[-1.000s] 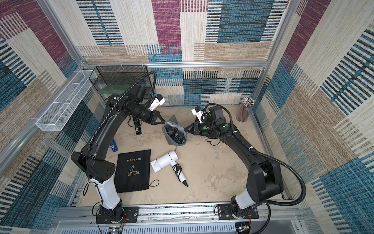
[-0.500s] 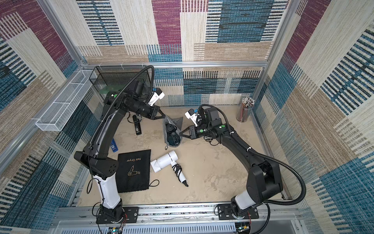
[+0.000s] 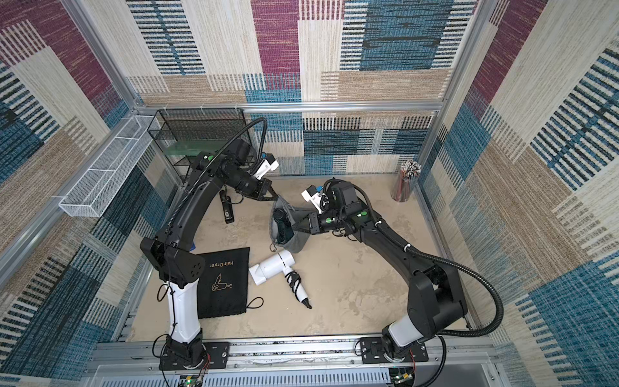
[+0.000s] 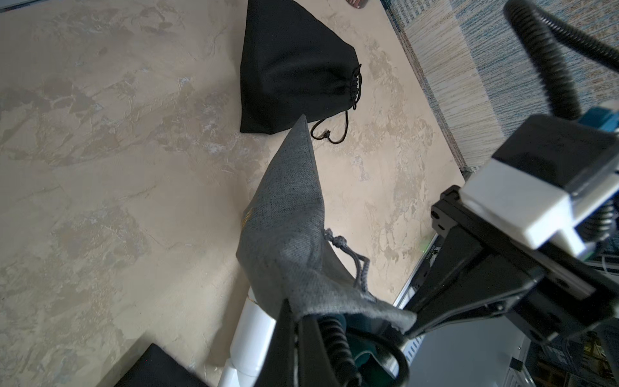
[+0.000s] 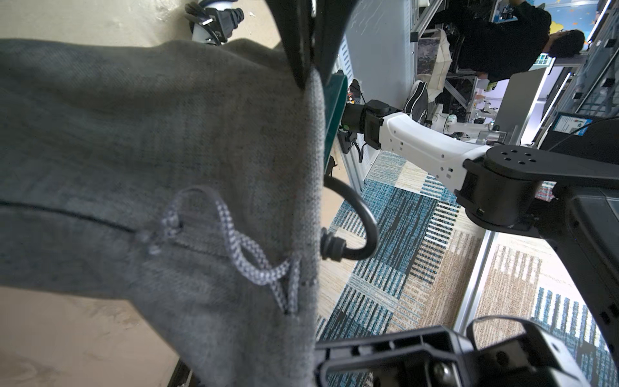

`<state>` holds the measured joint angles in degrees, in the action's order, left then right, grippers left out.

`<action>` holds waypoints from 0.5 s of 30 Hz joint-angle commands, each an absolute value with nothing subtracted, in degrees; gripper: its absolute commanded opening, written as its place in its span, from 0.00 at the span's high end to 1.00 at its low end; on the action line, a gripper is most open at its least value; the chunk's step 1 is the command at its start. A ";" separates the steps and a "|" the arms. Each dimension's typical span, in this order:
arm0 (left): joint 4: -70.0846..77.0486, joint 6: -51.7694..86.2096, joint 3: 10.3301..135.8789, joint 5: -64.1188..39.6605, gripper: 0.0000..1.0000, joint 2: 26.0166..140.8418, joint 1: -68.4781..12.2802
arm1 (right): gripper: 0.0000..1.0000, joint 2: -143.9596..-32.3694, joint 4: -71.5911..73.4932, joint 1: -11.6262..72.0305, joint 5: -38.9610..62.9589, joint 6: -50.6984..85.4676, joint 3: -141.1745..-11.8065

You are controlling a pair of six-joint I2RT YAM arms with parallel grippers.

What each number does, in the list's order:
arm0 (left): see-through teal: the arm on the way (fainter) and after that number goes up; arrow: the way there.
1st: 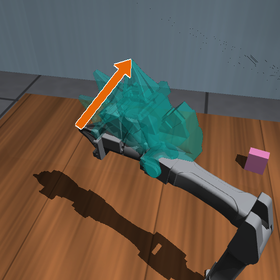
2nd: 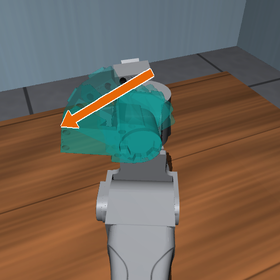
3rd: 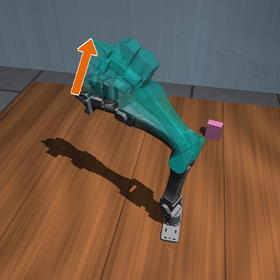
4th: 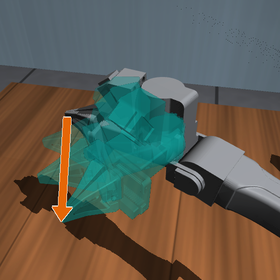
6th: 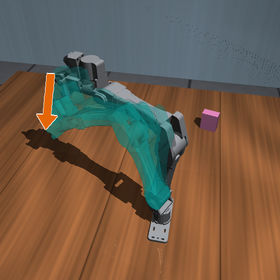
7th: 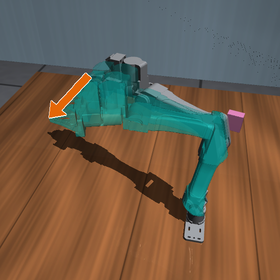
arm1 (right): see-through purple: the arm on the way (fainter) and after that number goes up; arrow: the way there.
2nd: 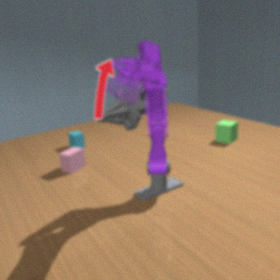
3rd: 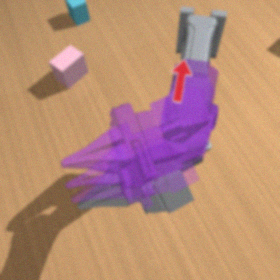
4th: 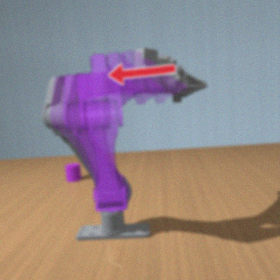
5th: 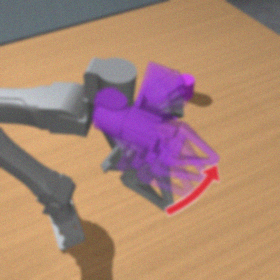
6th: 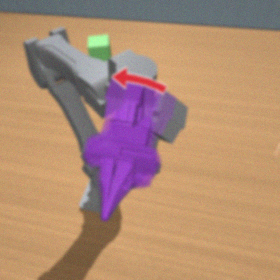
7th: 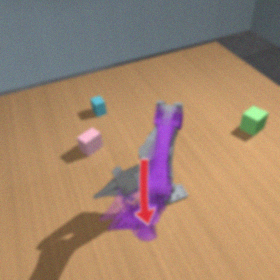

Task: Pack away hair dryers
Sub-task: Adjust the drawstring bag at the center of the board.

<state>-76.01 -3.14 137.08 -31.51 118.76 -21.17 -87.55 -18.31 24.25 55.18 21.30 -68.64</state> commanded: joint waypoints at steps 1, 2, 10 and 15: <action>-74.71 -0.70 136.14 -34.46 0.93 119.00 -21.09 | 1.00 -87.74 -12.92 23.65 53.20 24.46 -67.64; -74.71 -0.77 135.82 -35.25 0.92 119.09 -21.08 | 1.00 -87.38 -11.15 23.40 52.92 25.53 -66.65; -74.76 -1.39 135.09 -38.68 0.50 118.98 -21.08 | 1.00 -85.50 -8.05 22.29 50.54 27.23 -63.08; -74.79 -1.84 135.23 -36.78 0.32 118.71 -21.09 | 1.00 -85.34 -6.28 21.23 50.58 28.06 -61.27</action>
<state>-75.37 -3.11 135.11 -36.56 119.22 -21.12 -86.00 -11.68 21.56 50.72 26.98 -61.78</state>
